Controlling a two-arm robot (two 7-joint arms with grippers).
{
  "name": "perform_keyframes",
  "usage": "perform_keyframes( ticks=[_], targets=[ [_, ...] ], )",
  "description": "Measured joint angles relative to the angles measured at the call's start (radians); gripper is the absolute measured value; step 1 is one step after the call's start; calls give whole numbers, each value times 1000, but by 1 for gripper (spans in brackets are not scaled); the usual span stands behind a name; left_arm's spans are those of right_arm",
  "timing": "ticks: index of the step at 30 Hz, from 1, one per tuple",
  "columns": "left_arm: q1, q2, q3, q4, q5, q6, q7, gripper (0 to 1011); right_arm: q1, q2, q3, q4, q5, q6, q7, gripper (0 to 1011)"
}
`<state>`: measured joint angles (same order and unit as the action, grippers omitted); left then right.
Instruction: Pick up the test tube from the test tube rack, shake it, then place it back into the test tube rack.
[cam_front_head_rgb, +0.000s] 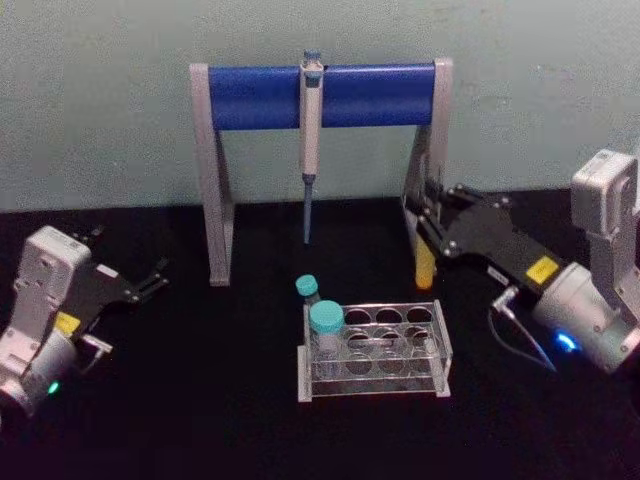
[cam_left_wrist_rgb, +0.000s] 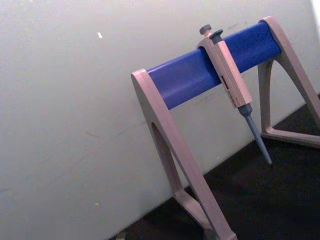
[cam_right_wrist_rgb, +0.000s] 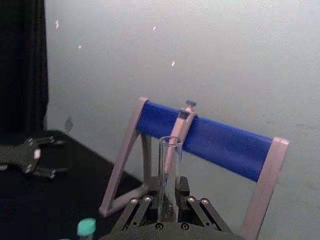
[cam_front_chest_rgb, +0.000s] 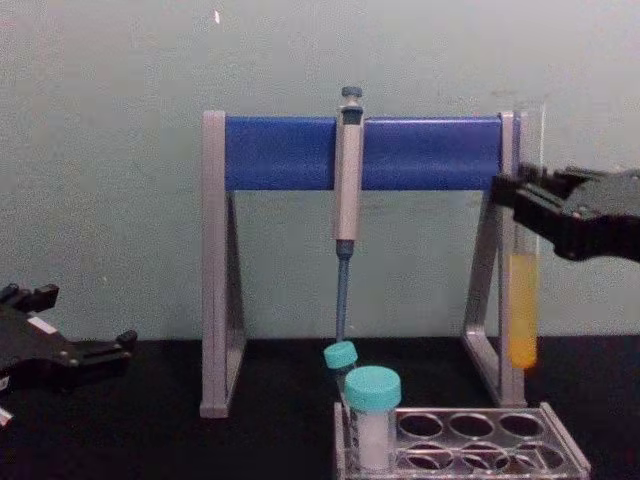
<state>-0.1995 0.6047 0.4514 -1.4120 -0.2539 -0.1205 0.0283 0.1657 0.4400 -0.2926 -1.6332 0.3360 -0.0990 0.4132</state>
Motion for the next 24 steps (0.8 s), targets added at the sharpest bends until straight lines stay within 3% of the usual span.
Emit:
perform_keyframes(
  ticks=[7, 12, 18, 24],
  targets=[
    [0, 0, 0, 0, 0, 0, 0, 1001, -31, 40, -6, -59, 32, 51, 55, 232],
    [0, 0, 0, 0, 0, 0, 0, 1001, -21, 41, -26, -53, 103, 61, 113, 232],
    [0, 0, 0, 0, 0, 0, 0, 1001, 25, 9, -57, 7, 149, 26, 150, 232],
    [0, 0, 0, 0, 0, 0, 0, 1001, 79, -36, -77, 92, 167, -34, 153, 232]
  ],
)
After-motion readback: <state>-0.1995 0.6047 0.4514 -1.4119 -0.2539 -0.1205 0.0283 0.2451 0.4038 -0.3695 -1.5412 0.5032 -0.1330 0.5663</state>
